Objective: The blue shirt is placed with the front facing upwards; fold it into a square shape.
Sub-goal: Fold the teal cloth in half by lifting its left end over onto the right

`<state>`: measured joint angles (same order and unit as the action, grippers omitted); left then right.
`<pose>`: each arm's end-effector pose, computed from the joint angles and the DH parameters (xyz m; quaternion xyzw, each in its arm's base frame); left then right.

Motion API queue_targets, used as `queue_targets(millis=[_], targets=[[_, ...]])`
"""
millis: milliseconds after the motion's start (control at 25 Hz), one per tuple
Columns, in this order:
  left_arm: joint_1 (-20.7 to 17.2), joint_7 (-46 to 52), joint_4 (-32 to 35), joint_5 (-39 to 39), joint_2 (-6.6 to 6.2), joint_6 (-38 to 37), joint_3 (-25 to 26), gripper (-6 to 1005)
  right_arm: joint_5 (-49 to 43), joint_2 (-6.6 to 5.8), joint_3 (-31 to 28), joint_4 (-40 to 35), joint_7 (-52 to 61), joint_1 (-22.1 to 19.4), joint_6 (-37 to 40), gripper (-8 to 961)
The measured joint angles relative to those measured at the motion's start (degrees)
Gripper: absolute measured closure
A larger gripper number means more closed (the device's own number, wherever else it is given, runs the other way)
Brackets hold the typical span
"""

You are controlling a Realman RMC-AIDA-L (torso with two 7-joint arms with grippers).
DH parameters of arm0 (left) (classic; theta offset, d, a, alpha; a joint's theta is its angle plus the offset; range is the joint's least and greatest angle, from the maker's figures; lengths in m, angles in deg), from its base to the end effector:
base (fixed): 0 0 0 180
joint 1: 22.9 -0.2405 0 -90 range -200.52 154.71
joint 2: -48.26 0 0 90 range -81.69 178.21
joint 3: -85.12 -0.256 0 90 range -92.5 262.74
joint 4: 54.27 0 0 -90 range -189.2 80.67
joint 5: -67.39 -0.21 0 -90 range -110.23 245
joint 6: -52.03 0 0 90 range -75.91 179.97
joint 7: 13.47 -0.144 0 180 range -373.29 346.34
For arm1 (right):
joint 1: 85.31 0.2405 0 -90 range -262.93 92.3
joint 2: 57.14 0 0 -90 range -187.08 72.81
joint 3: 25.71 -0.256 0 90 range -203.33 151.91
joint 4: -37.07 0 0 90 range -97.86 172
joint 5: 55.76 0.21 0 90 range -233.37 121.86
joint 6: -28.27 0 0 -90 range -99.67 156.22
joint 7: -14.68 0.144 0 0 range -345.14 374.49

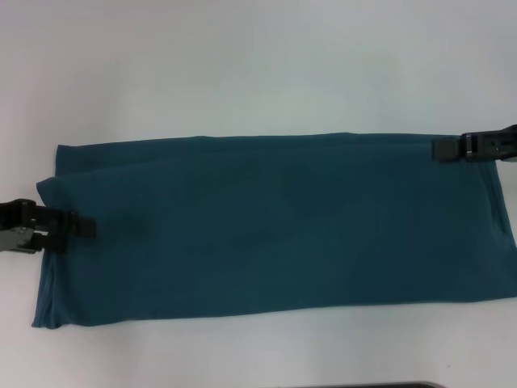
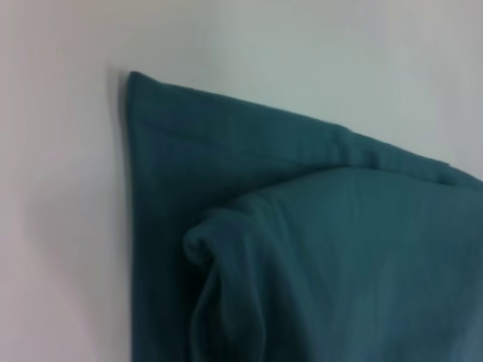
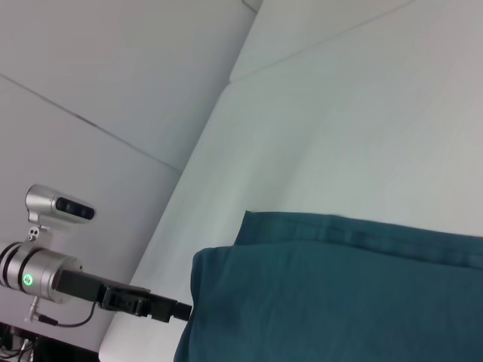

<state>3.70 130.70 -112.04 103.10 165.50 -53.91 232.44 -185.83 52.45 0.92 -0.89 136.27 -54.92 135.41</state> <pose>-0.3117 0.2830 0.0624 -0.7271 -0.6830 -0.0456 0.0533 0.2995 0.3020 0.0756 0.8123 -0.5474 -0.2014 0.0008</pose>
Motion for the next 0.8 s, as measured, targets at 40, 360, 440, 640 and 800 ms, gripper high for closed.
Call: queue_targets(millis=[40, 360, 440, 640, 800], targets=[[0.0, 0.0, 0.0, 0.0, 0.00, 0.0, 0.0, 267, 0.0, 0.00, 0.0, 0.0, 0.0, 0.0, -0.2, 59], [0.4, 0.0, 3.2, -1.9, -0.15, 3.5, -1.1, 267, 0.0, 0.01, 0.0, 0.1, 0.1, 0.1, -0.3, 59], [0.5, 0.0, 3.6, -2.0, -0.17, 4.1, -1.5, 266, 0.0, 0.01, 0.0, 0.1, 0.1, 0.1, -0.3, 59], [0.5, 0.0, 4.1, -2.0, -0.02, 5.0, -2.3, 266, 0.0, 0.02, 0.0, 0.1, 0.2, 0.3, 0.0, 59], [0.5, 0.0, 4.4, -2.0, 0.00, 5.1, -2.3, 266, 0.0, 0.01, 0.0, 0.1, 0.2, 0.4, 0.1, 59]])
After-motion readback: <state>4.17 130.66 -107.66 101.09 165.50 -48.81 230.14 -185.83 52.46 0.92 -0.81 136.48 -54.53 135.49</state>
